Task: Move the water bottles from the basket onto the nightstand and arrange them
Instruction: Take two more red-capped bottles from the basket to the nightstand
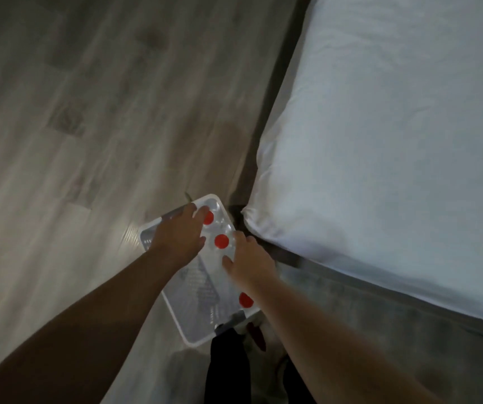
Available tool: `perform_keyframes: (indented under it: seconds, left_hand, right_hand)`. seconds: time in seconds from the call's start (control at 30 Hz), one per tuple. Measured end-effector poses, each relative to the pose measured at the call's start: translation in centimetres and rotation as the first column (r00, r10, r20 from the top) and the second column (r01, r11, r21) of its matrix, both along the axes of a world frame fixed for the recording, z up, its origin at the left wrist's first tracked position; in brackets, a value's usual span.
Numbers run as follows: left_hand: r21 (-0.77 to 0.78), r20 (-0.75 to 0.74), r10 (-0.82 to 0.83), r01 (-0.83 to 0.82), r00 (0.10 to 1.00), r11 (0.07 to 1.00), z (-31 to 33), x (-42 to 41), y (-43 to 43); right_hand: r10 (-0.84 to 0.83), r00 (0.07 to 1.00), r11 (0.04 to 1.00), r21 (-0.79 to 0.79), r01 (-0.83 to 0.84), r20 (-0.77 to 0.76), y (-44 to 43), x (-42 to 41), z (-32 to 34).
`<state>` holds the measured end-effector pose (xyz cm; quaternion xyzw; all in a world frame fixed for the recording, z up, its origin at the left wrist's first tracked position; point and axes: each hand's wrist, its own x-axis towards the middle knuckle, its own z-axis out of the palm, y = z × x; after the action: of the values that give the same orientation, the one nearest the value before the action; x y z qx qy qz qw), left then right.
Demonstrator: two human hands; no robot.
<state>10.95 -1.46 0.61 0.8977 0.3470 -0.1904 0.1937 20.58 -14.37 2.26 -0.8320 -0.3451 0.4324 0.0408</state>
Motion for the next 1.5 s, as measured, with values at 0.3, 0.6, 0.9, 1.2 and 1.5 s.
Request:
perform_keyframes:
  seconds: [0.3, 0.6, 0.9, 1.2, 1.5]
  left_hand:
    - [0.086, -0.055, -0.243, 0.247, 0.968, 0.965, -5.1, 1.4, 3.1]
    - [-0.010, 0.026, -0.266, 0.267, 0.964, 0.964, -5.8, 2.5, 4.0]
    - [-0.008, 0.111, -0.156, 0.158, 0.982, 0.987, -1.3, -0.4, 4.1]
    - [-0.005, 0.194, -0.049, 0.051, 0.980, 0.999, 10.2, -2.8, 1.3]
    - [-0.118, 0.407, 0.128, -0.086, 0.905, 0.989, 23.7, -1.5, -7.0]
  right_hand:
    - [0.029, 0.999, 1.000, 0.000, -0.029, 0.016, 2.4, -0.6, -5.2]
    - [0.061, 0.997, 0.997, 0.048, -0.064, 0.055, 3.1, -0.7, -6.6]
    - [0.092, 0.995, 0.981, 0.168, -0.095, 0.025, 2.3, -0.4, -2.3]
    - [0.079, 0.996, 0.972, 0.219, -0.087, 0.046, -0.3, 0.2, 9.1]
    - [-0.302, 0.953, 0.905, 0.322, 0.279, 0.021, -8.8, 0.5, 21.6]
